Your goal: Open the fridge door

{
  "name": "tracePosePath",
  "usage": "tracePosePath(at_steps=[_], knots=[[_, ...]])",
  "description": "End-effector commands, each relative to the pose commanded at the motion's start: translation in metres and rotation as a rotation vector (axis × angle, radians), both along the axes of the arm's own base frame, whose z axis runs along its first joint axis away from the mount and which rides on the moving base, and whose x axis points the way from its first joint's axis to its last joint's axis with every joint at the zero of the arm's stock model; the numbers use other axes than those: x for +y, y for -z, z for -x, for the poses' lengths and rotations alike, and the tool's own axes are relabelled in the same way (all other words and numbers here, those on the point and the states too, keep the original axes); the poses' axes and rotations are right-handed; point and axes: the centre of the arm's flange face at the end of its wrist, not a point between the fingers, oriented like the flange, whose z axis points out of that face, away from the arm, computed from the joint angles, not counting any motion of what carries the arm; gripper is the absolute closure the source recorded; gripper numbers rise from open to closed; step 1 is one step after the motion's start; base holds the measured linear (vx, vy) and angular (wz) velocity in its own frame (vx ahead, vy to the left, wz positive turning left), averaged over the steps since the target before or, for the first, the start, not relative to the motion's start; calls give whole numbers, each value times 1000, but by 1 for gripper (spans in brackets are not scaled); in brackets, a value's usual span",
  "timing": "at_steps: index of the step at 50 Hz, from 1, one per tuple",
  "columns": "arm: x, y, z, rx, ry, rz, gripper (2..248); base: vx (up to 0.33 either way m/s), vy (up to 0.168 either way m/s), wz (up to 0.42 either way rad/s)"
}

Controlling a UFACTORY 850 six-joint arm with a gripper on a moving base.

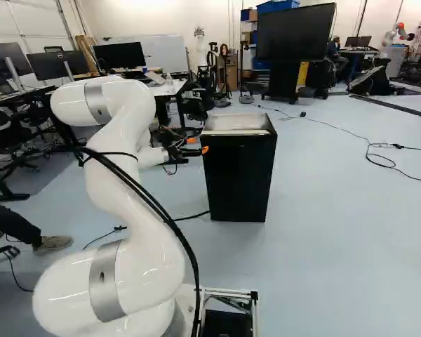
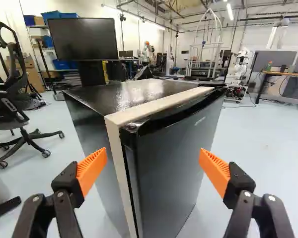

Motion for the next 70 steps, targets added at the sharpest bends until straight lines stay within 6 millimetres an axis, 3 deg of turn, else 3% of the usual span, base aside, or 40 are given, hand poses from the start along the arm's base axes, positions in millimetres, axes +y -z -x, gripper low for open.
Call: tracePosePath(at_steps=[25,43,70], knots=[[-4,1,-14,-19,15,-6,3,0,0,0],[-23,-1,2,11,33,7,3,0,0,0],[-25,-1,4,14,34,8,3,0,0,0]])
